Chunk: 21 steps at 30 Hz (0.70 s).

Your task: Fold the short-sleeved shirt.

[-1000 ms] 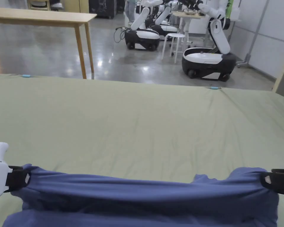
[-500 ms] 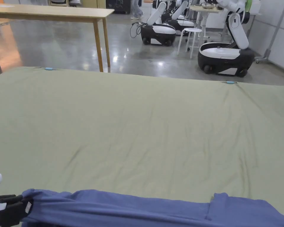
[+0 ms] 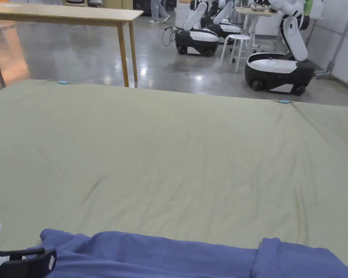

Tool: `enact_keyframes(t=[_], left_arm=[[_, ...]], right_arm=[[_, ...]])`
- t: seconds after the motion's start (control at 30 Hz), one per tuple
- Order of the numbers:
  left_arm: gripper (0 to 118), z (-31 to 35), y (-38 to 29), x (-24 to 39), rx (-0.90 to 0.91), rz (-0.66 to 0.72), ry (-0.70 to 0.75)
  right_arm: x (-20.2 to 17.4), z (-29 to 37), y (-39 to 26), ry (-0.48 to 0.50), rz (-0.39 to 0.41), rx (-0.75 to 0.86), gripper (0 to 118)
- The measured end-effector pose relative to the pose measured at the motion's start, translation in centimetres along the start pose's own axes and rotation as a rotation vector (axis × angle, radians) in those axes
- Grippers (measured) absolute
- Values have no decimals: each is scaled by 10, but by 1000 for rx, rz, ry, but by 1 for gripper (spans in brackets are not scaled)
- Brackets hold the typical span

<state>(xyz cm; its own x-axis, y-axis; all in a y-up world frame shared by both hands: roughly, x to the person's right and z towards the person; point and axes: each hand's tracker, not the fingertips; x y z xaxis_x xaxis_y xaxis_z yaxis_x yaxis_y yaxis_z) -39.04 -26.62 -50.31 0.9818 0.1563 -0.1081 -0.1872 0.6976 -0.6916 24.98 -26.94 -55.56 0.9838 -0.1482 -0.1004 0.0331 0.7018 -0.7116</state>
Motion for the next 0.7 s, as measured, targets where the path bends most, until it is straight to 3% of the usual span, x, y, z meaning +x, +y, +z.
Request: enact_keyframes(t=[0.07, 0.1, 0.13, 0.17, 0.23, 0.27, 0.43, 0.57, 0.7], left_arm=[[100, 10, 0, 3, 83, 11, 35], [80, 14, 1, 5, 100, 15, 56], [33, 19, 1, 8, 141, 28, 85], [0, 24, 1, 9, 175, 27, 102], [2, 32, 1, 12, 262, 18, 112], [2, 35, 0, 12, 247, 20, 141], [2, 37, 3, -4, 231, 55, 115], [2, 18, 15, -48, 68, 286, -146], [2, -12, 26, -78, -111, 317, -296]], right_arm=[[-10, -3, -1, -54, 37, 54, 104], [-18, 0, -2, -75, 33, 96, 79], [-27, 4, -1, -89, 42, 133, 20], [-35, 5, -3, -121, 53, 177, 1], [-53, 6, -10, -196, 64, 286, 1], [-62, 12, -7, -162, 79, 281, 1], [-98, 14, -16, -191, 120, 353, 1], [-124, 21, -21, -177, 149, 389, 1], [-143, 31, -27, -167, 174, 421, 1]])
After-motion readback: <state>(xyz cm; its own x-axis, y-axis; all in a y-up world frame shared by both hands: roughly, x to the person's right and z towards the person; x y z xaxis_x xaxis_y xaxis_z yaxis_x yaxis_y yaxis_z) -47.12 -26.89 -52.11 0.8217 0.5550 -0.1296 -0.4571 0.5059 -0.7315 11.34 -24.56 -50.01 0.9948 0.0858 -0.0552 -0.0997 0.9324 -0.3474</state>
